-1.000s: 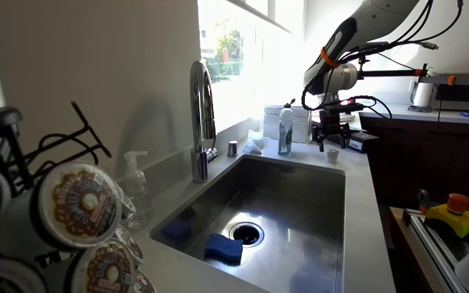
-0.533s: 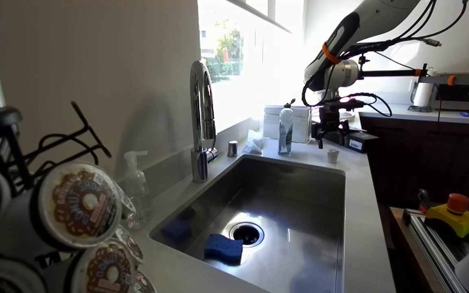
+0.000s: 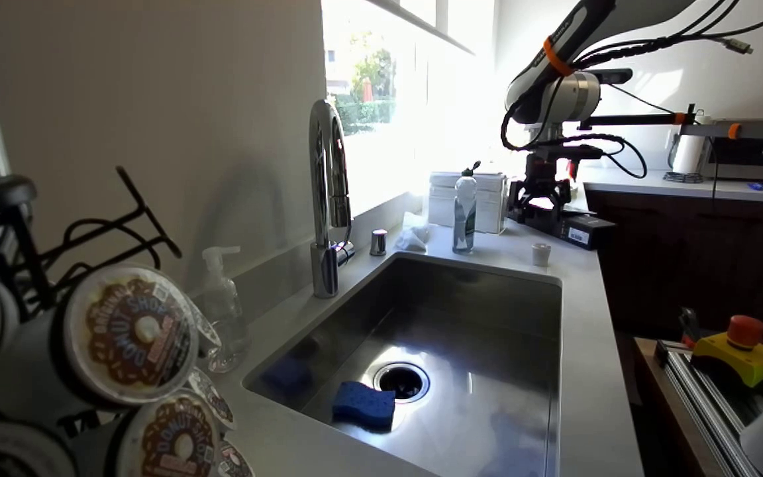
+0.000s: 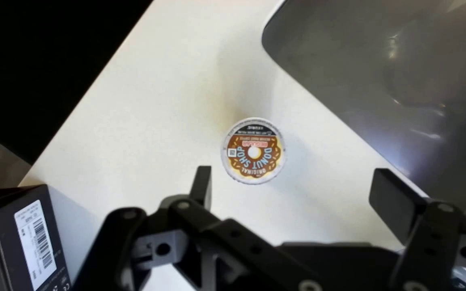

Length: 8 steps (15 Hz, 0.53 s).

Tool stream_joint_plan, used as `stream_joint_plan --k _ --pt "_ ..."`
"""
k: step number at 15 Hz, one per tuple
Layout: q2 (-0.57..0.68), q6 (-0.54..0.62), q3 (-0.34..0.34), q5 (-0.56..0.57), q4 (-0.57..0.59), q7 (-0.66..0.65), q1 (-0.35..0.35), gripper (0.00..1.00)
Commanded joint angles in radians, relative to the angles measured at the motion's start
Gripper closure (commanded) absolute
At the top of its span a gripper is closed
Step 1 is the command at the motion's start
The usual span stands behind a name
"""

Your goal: Pick up the object from the stand and put it on the counter

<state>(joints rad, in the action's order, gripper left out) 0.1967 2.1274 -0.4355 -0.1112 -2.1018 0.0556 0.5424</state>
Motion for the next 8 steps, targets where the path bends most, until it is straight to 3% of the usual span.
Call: stream_joint_plan --k 1,8 --pt "-0.116 0.013 -0.011 0.016 -0.091 0.022 -0.016 0.0" --pt "-0.284 0.005 0.003 0.081 -0.157 0.073 -0.062 0.0"
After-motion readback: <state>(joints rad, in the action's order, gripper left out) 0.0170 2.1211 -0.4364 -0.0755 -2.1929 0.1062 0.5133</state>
